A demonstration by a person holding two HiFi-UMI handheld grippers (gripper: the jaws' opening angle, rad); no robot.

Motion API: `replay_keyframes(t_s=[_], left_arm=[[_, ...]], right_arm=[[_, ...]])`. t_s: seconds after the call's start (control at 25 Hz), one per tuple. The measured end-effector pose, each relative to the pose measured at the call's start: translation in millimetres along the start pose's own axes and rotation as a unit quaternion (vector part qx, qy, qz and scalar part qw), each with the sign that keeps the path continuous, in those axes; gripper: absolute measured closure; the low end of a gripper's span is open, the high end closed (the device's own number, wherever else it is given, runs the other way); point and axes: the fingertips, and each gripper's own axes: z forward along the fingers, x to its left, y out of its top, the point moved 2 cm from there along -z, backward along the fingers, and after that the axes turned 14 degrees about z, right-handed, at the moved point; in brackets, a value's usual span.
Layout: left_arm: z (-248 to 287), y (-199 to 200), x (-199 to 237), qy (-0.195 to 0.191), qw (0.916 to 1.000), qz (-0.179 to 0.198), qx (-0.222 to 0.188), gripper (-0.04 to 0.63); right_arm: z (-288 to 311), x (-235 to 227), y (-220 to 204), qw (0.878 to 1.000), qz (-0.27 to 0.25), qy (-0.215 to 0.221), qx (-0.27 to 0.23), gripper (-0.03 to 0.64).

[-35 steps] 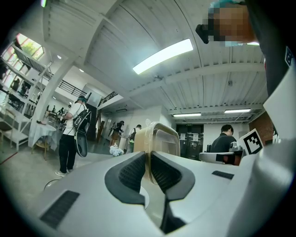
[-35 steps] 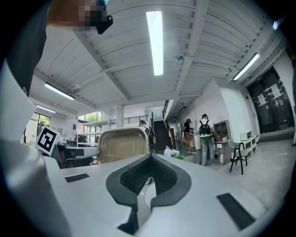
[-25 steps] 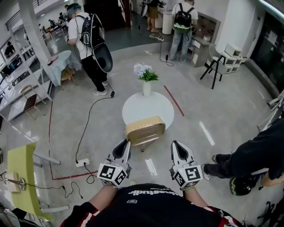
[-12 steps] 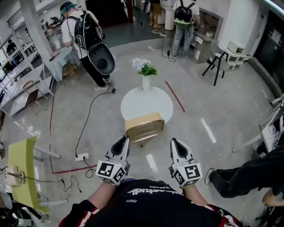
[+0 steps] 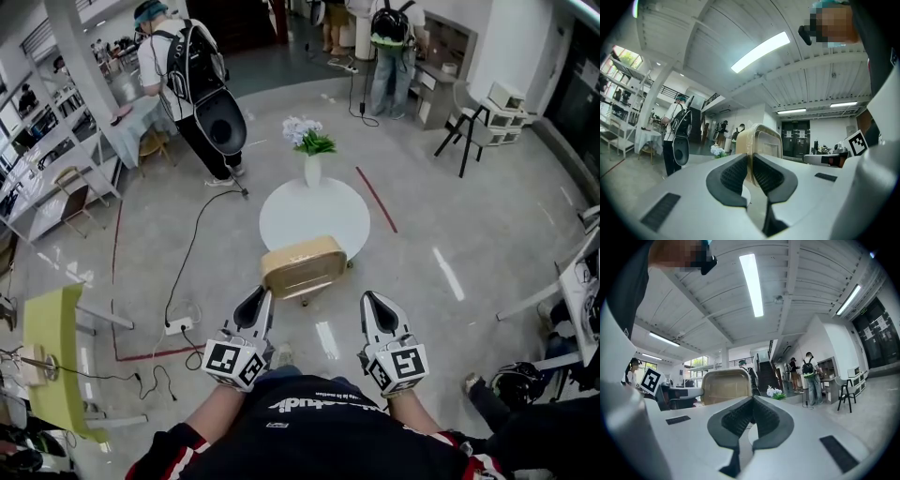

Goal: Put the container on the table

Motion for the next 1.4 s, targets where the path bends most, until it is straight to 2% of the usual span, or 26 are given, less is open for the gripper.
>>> replay_keyframes(t_s=[0.56, 0.92, 1.4], left_arm=[[43, -25, 41, -0.009, 0.9998, -0.02, 0.004, 0.546], [93, -34, 121, -0.011, 0.9994, -0.031, 0.005, 0.546], [161, -33, 220, -0.031, 0.9993, -0.021, -0.01, 0.546]], right_arm=[[47, -20, -13, 0.999, 0.006, -0.028, 0.016, 0.618], [138, -10, -8, 0.999, -0.005, -0.03, 0.02, 0.618], [253, -1, 2, 0.999, -0.012, -0.043, 0.003, 0.618]])
